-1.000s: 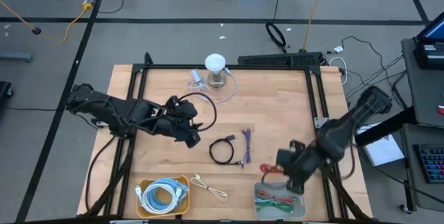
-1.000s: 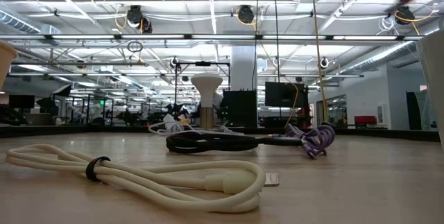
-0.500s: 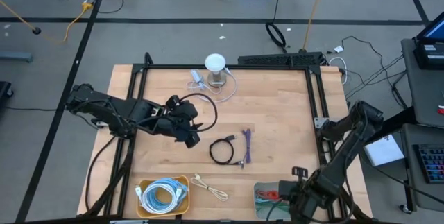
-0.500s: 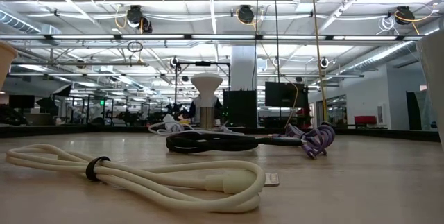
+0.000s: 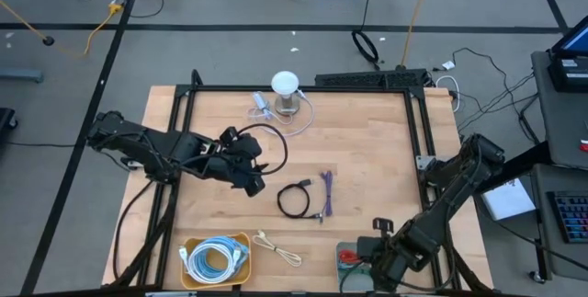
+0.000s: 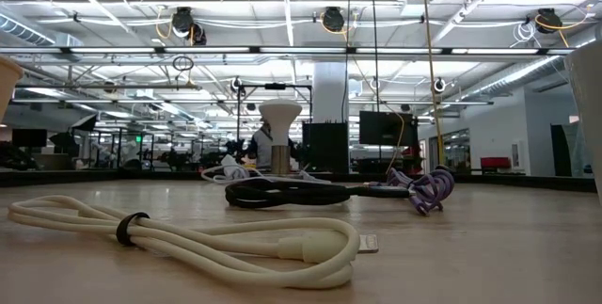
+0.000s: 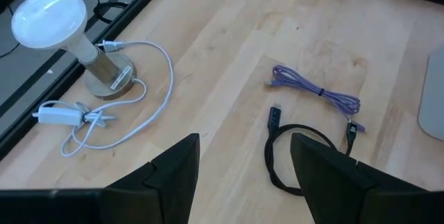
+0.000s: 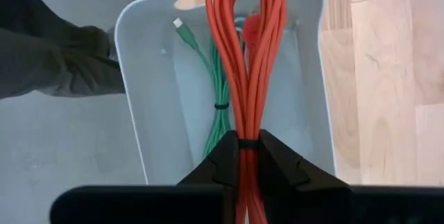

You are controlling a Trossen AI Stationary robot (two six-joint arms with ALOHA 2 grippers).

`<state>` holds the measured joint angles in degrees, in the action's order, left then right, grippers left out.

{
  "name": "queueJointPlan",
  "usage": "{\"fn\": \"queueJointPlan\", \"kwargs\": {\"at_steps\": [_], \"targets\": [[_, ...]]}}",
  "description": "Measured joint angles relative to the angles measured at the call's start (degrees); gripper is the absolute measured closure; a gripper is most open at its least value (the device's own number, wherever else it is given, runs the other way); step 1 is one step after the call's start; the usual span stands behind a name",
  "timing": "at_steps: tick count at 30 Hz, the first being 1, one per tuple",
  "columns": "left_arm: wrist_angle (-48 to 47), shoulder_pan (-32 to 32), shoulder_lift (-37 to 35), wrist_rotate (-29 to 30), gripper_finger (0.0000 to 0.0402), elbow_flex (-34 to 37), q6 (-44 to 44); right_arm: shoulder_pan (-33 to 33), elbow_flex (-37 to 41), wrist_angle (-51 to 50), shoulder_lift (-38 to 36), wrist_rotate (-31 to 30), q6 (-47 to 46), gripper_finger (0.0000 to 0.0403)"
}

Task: Pick & Place USB Port
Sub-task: Put the red charger cable into the gray bin, then put the purple charger cable into the gray bin

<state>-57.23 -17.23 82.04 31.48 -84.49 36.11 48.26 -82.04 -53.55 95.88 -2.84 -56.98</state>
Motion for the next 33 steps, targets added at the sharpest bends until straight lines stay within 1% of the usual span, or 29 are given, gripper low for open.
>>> {"fn": "queueJointPlan", "kwargs": {"at_steps": [3, 8, 12, 16, 20, 23, 27, 28, 30, 32, 33], "targets": [[-0.02, -0.2, 0.02, 0.0, 0.0172, -0.02, 0.03, -0.16, 0.31, -0.12, 0.0, -0.09, -0.46, 0.0377], [-0.06, -0.49, 0.01, 0.0, 0.0172, -0.01, -0.17, -0.18, 0.35, -0.03, 0.0, -0.19, -0.63, 0.0328], [-0.04, -0.52, 0.0, 0.02, 0.0172, -0.02, -1.04, -0.18, 0.35, 0.47, -0.02, -0.12, -0.84, 0.0299], [-0.04, -0.5, 0.02, 0.02, 0.0172, -0.01, -1.26, -0.18, 0.35, 0.51, -0.02, -0.3, -1.84, 0.0282], [-0.05, -0.5, 0.02, 0.02, 0.0172, 0.0, -1.34, -0.62, 0.37, 0.38, -0.02, -0.49, -1.92, 0.0275], [-0.09, -0.69, 0.02, 0.0, 0.0172, 0.0, -1.15, -1.79, 0.42, -1.0, -0.4, -3.85, -2.08, 0.0277], [-0.09, -0.85, 0.02, 0.0, 0.0172, 0.0, -1.04, -5.43, 0.42, -5.47, -1.88, -12.45, -3.57, 0.0283], [-0.08, -0.85, 0.02, 0.0, 0.0172, 0.0, -1.04, -6.86, 0.42, -7.22, -2.2, -15.13, -5.07, 0.0284], [-0.05, -0.85, 0.02, 0.04, 0.0172, -0.01, -1.02, -10.7, 0.42, -11.62, -2.55, -19.44, -11.3, 0.0286], [-0.03, -0.85, 0.02, 0.07, 0.0172, 0.0, -1.0, -15.41, 0.44, -14.25, -2.62, -21.06, -16.46, 0.0286], [-0.02, -0.85, 0.02, 0.07, 0.0172, 0.0, -0.92, -17.72, 0.5, -14.23, -2.62, -21.23, -17.05, 0.0284]]}}
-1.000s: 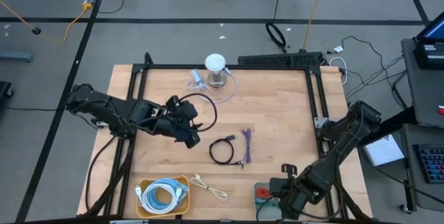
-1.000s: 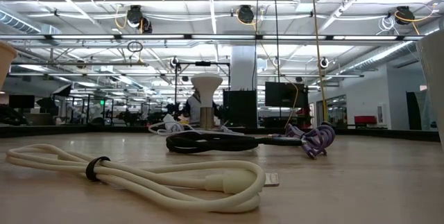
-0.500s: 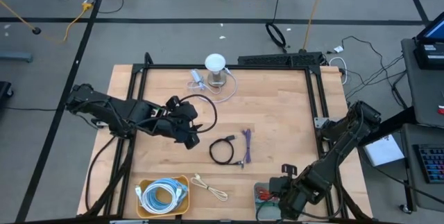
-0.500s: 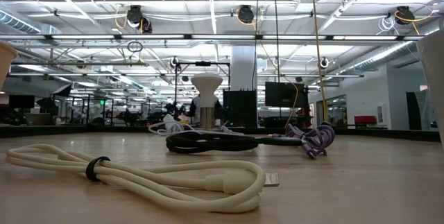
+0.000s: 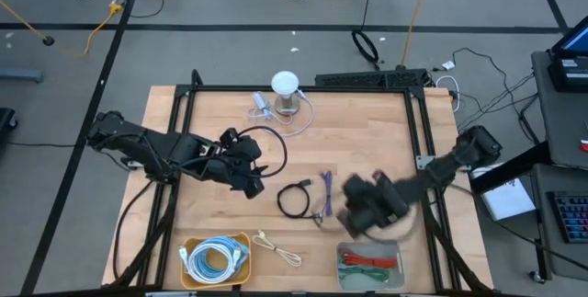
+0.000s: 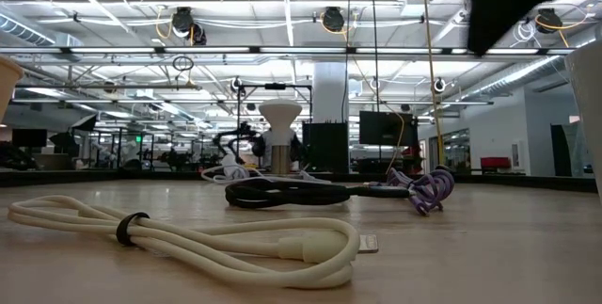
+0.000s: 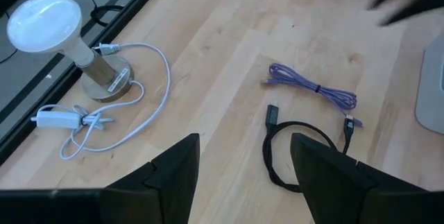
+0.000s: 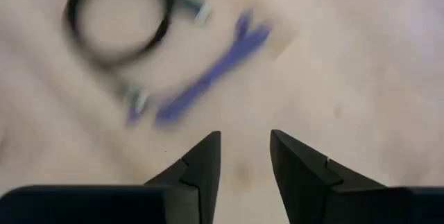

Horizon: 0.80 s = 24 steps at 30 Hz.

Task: Pick & Place USB Port
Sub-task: Put the purple charger cable into the gray bin

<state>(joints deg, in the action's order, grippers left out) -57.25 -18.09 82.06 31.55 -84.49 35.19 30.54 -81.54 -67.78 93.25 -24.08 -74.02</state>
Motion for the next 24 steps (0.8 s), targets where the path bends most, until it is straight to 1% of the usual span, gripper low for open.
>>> {"fn": "queueJointPlan", "kwargs": {"at_steps": [2, 4, 6, 7, 9, 11, 13, 15, 19, 24], "targets": [[0.02, -0.08, 0.0, 0.25, 0.0172, -0.01, 0.28, -4.28, 0.87, 3.4, -0.02, -0.14, 1.46, 0.0277], [0.07, -0.29, 0.0, 0.69, 0.0172, 0.0, 0.83, -8.05, 2.74, 9.56, -0.02, 0.64, 3.89, 0.0268], [0.32, -0.65, 0.0, 1.62, 0.0172, -0.01, 0.96, -11.74, 5.75, 17.84, 0.0, 3.62, 6.51, 0.0257], [0.39, -0.87, 0.0, 2.06, 0.0172, 0.0, 0.95, -13.53, 7.55, 22.59, 0.0, 6.51, 8.42, 0.025], [0.39, -1.33, 0.0, 3.06, 0.0172, 0.0, 1.21, -17.08, 11.49, 32.06, 0.48, 14.6, 12.32, 0.0239], [0.42, -1.96, 0.0, 3.89, 0.0172, 0.0, 1.33, -19.9, 15.08, 38.8, 1.58, 22.24, 12.82, 0.0228], [0.39, -2.61, 0.0, 4.7, 0.0172, 0.0, 1.44, -21.54, 18.18, 40.21, 1.79, 26.54, 11.0, 0.022], [0.41, -3.16, 0.0, 5.06, 0.0172, -0.01, 1.67, -22.46, 20.23, 39.66, 1.62, 27.98, 10.07, 0.0216], [0.3, -4.86, 0.0, 7.12, 0.0172, 0.0, 2.93, -22.92, 23.05, 36.25, 1.04, 28.57, 8.91, 0.0214], [0.29, -6.51, 0.07, 9.36, 0.0172, 0.0, 2.86, -22.49, 23.11, 38.07, 0.85, 28.7, 8.99, 0.0215]]}}
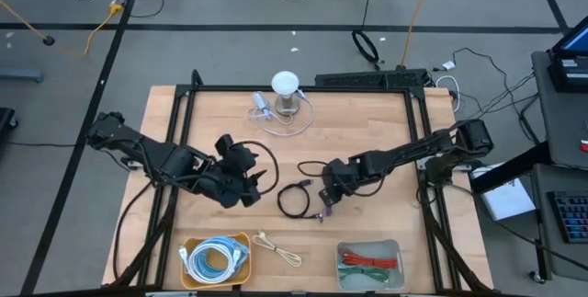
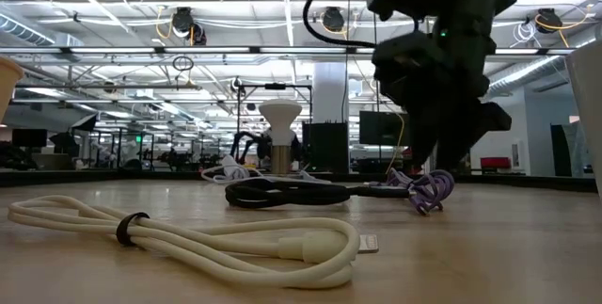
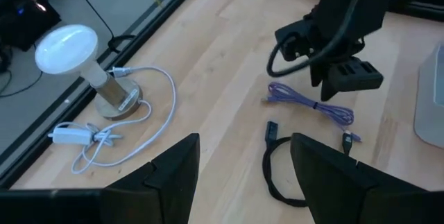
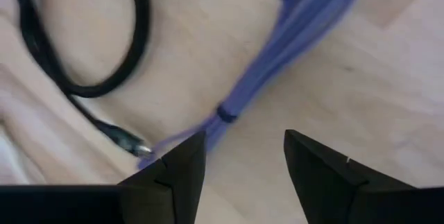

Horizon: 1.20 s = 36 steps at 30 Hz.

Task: Pick & Place USB Port
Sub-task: Put the purple charger cable into the gray bin

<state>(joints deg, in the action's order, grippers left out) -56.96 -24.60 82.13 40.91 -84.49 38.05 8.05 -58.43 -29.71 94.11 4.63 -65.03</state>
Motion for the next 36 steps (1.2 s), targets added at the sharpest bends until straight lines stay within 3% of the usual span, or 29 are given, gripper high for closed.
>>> {"fn": "queueJointPlan", "kwargs": {"at_steps": [19, 30, 36], "targets": [[-0.3, -0.09, 0.0, 2.07, 0.0172, 0.0, -0.91, -0.23, 0.25, 6.04, 0.5, -7.73, 1.17, 0.0227], [-0.29, -0.09, 0.0, 2.07, 0.0172, 0.0, -0.39, 0.37, 12.19, 24.47, 0.32, -5.36, -7.01, 0.0234], [-0.27, -0.2, 0.0, 2.07, 0.0172, 0.0, -0.34, 1.14, 13.07, 25.08, 0.28, -5.95, -7.31, 0.0274]]}}
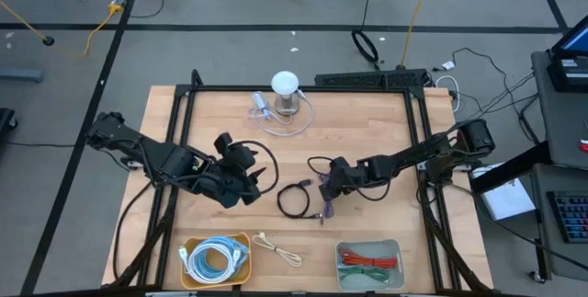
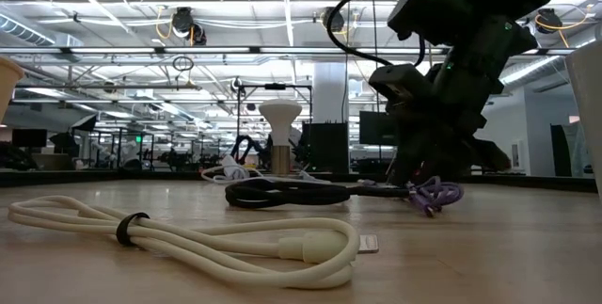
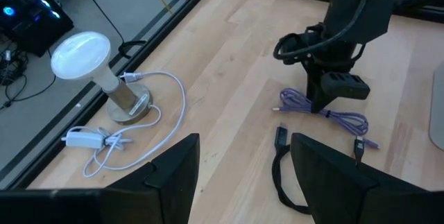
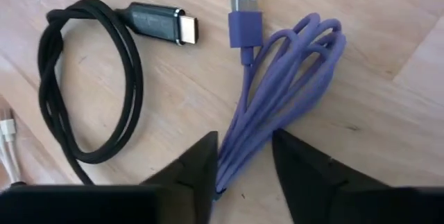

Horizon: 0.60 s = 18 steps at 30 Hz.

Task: Pick & Place USB Port
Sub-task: Put the purple charger cable into the gray bin

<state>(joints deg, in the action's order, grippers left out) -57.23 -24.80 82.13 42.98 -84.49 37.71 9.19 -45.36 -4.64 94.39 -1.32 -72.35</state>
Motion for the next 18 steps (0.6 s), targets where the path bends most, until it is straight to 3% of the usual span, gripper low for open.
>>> {"fn": "queueJointPlan", "kwargs": {"at_steps": [6, 14, 18], "targets": [[0.0, 0.0, 0.0, 0.2, 0.0172, 0.0, 0.07, 0.31, 0.04, 0.99, 0.17, 1.22, 4.0, 0.0389], [0.0, 0.0, 0.0, 0.48, 0.0172, 0.0, -0.32, 0.38, -3.47, 7.04, -2.93, 0.19, 17.56, 0.0399], [-0.03, 0.0, 0.0, 0.46, 0.0172, 0.01, -0.33, 1.41, -12.34, -3.06, -8.38, -1.27, 31.32, 0.04]]}}
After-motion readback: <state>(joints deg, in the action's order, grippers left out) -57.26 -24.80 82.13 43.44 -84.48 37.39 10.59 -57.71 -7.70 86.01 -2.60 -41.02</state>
